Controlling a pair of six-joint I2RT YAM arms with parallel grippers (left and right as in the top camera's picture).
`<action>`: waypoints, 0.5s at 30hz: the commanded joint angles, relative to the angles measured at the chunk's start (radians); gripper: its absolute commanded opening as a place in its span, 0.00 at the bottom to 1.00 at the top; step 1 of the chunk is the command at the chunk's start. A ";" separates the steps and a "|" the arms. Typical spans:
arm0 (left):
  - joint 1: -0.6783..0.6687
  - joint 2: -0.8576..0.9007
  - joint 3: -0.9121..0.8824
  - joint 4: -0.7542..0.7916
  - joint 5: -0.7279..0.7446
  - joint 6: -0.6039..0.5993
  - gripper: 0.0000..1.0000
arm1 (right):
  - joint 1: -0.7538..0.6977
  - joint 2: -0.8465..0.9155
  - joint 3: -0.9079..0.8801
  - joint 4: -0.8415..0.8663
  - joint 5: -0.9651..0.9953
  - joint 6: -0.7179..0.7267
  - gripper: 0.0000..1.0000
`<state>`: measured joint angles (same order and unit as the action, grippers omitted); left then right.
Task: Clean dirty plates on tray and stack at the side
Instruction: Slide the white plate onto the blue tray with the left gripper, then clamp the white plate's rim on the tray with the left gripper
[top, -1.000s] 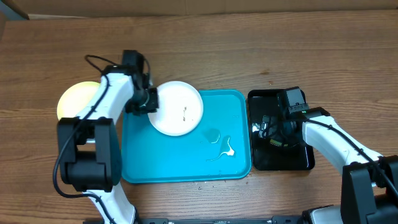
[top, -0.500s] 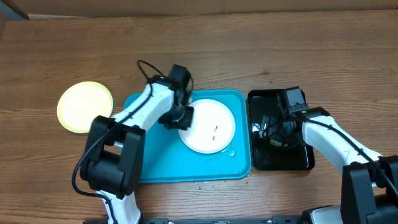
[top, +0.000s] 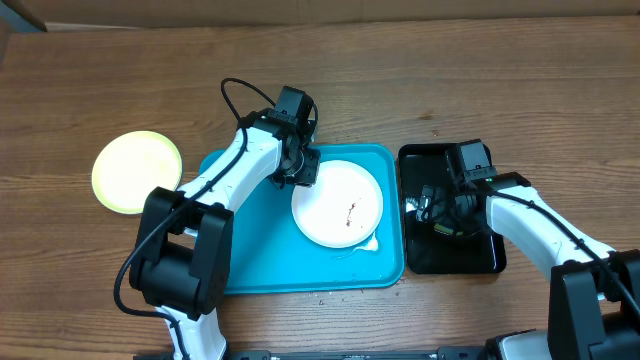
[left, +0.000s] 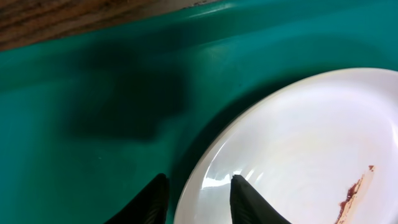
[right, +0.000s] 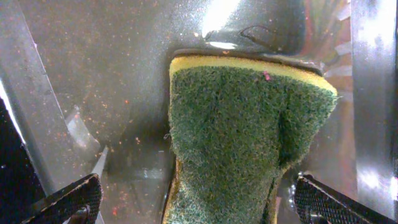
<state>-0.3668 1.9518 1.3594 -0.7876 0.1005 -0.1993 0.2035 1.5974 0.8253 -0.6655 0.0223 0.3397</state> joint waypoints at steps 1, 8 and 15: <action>-0.006 0.012 -0.019 0.003 -0.006 -0.018 0.34 | -0.001 -0.028 -0.002 0.007 -0.006 0.000 1.00; -0.006 0.012 -0.093 0.013 -0.018 -0.018 0.33 | -0.001 -0.028 -0.002 0.007 -0.006 0.000 1.00; -0.006 0.012 -0.104 -0.006 -0.024 -0.027 0.23 | -0.001 -0.028 -0.002 0.007 -0.006 0.000 1.00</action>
<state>-0.3668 1.9518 1.2629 -0.7860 0.0887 -0.2104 0.2035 1.5974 0.8253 -0.6655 0.0223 0.3397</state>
